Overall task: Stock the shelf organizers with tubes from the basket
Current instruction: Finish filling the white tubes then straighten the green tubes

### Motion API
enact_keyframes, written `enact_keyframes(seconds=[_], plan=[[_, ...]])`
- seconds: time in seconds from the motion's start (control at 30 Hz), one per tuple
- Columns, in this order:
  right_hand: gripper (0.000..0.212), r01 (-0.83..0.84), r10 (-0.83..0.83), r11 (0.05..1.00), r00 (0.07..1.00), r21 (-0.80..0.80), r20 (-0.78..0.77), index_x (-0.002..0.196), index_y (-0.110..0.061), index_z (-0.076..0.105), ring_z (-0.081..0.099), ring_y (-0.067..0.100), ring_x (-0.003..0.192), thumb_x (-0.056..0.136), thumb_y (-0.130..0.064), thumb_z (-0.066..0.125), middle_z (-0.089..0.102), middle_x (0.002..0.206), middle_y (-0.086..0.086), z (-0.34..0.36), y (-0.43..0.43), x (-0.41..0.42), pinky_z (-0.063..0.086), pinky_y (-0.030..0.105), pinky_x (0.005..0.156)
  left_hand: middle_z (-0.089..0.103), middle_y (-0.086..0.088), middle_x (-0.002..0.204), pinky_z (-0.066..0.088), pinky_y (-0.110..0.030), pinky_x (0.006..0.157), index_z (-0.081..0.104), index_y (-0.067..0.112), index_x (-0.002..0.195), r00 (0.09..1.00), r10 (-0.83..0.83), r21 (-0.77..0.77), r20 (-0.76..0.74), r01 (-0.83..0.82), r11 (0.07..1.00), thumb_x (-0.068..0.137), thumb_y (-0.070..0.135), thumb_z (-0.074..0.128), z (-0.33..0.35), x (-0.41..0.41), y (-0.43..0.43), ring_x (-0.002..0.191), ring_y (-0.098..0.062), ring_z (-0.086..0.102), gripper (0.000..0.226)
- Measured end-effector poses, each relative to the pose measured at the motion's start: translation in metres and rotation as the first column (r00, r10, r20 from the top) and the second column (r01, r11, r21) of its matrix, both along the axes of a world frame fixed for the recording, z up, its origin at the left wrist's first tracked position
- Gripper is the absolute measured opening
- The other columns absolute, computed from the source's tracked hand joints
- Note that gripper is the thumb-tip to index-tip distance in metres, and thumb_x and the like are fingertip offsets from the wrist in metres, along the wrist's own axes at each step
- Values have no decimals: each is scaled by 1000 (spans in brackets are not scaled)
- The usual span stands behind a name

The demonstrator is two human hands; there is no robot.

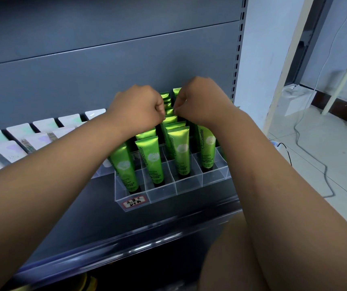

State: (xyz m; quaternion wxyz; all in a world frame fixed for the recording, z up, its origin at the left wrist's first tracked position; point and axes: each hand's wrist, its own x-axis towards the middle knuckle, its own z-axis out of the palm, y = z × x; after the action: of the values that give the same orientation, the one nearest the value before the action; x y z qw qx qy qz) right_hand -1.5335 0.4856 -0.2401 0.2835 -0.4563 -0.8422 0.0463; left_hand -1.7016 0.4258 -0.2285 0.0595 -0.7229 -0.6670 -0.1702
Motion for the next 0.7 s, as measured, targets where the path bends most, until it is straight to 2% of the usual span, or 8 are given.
enact_keyframes(seconds=[0.13, 0.33, 0.53, 0.7], plan=[[18, 4, -4, 1000, 1000, 7, 26, 80, -18, 78, 66, 23, 86, 78, -21, 60, 73, 83, 1, -4, 1, -1, 59, 39, 79, 74, 10, 83, 55, -47, 89, 64, 36, 67, 1000, 3, 17, 10, -3, 1000, 82, 28, 68, 0, 1, -2, 91, -26, 70, 18], [20, -18, 17, 1000, 999, 14, 27, 86, -21, 78, 65, 26, 95, 83, -25, 58, 74, 91, 1, -7, -1, 0, 58, 40, 79, 74, 7, 84, 54, -47, 90, 74, 29, 77, 1000, 0, 40, 4, 0, 999, 83, 24, 67, -2, 3, -2, 92, -27, 69, 10], [19, -41, 41, 998, 999, 37, -9, 86, -23, 78, 66, 25, 93, 82, -24, 59, 75, 89, 0, -8, -3, 3, 58, 40, 79, 74, 7, 84, 54, -46, 89, 70, 31, 74, 1000, 0, 58, 1, 0, 998, 83, 24, 68, -4, 4, -3, 91, -26, 69, 12], [20, -51, 49, 998, 998, 48, 26, 84, -21, 78, 66, 27, 91, 80, -22, 58, 74, 88, 1, -8, -4, 4, 58, 40, 79, 74, 8, 85, 54, -47, 89, 69, 32, 75, 1000, -5, 42, 9, 5, 999, 84, 23, 68, -4, 5, -5, 92, -26, 69, 13]])
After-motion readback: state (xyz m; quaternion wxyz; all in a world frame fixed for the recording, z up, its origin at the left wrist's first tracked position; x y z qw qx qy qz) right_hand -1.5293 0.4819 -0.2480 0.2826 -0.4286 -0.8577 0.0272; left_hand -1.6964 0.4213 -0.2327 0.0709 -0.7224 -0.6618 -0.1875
